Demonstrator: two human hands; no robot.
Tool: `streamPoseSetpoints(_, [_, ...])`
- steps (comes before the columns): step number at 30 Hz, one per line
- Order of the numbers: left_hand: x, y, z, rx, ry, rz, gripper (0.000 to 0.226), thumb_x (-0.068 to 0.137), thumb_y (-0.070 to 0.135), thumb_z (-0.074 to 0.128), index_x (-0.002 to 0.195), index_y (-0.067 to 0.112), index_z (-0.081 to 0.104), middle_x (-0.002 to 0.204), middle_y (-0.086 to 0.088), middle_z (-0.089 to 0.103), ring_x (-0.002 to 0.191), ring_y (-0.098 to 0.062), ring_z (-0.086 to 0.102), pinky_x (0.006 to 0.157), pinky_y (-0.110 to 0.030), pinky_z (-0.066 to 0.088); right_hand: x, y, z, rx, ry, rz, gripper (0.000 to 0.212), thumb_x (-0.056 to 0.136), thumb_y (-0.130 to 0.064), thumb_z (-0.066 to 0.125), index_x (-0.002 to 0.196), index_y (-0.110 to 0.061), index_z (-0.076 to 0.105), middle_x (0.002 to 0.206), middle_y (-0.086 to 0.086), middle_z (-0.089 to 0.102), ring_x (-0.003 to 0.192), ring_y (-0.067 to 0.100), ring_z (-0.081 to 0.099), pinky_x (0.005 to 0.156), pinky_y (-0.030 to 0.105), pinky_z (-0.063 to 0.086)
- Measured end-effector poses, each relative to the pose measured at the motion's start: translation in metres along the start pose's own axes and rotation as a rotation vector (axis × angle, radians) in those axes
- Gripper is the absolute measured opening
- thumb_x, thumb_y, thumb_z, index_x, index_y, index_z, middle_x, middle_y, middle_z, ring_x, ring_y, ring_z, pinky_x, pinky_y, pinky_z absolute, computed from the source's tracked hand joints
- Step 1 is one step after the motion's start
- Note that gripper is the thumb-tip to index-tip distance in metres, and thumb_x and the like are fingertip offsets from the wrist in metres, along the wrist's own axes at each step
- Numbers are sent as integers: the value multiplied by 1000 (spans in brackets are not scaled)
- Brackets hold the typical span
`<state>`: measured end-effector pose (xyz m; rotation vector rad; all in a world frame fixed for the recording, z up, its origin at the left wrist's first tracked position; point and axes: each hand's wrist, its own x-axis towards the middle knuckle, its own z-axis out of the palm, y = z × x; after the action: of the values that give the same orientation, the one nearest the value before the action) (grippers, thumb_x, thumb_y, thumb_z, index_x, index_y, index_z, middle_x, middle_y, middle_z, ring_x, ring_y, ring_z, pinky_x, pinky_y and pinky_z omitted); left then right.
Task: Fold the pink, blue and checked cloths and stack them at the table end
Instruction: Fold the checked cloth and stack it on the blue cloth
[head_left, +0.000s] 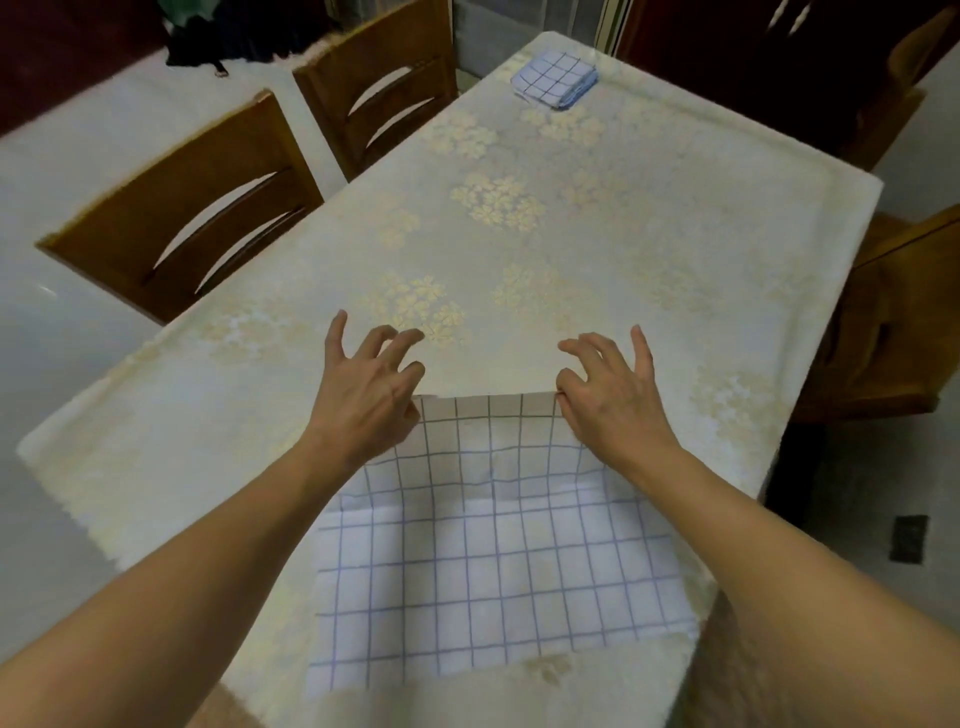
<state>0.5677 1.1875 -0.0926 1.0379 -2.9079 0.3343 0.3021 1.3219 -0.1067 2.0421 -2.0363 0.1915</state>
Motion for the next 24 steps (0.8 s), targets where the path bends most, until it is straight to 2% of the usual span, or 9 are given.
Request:
streamPoseSetpoints(6, [-34,8,-26,0,4,50,26,75,31,71,96,16,74,142,-8,54,129,-32,51,111,-72,13,-24,-11,-31,23,29,0,11,81,-14,75,76,-9,66,127,13,62,124,32,53,114,68,19])
streamPoseSetpoints(10, [-70,27,-40,-18,44,50,18,74,27,71,87,14,74,139,-8,57,126,-31,54,110,-72,16,-58,-22,-44,74,27,5,13,76,-13,78,74,-11,66,125,12,63,123,30,54,115,67,21])
streamPoseSetpoints(18, [-164,83,-55,-33,135,-6,5,70,17,68,70,12,68,129,-6,62,116,-29,59,108,-70,23,-153,-42,-54,142,17,-100,15,71,-15,79,68,-13,64,120,9,65,118,28,57,115,64,24])
streamPoseSetpoints(24, [-229,128,-33,-56,86,-20,9,63,16,72,67,13,65,126,-7,63,113,-29,61,108,-68,26,-219,-61,-38,145,-18,-150,18,68,-12,77,66,-12,60,117,12,66,114,32,61,111,67,28])
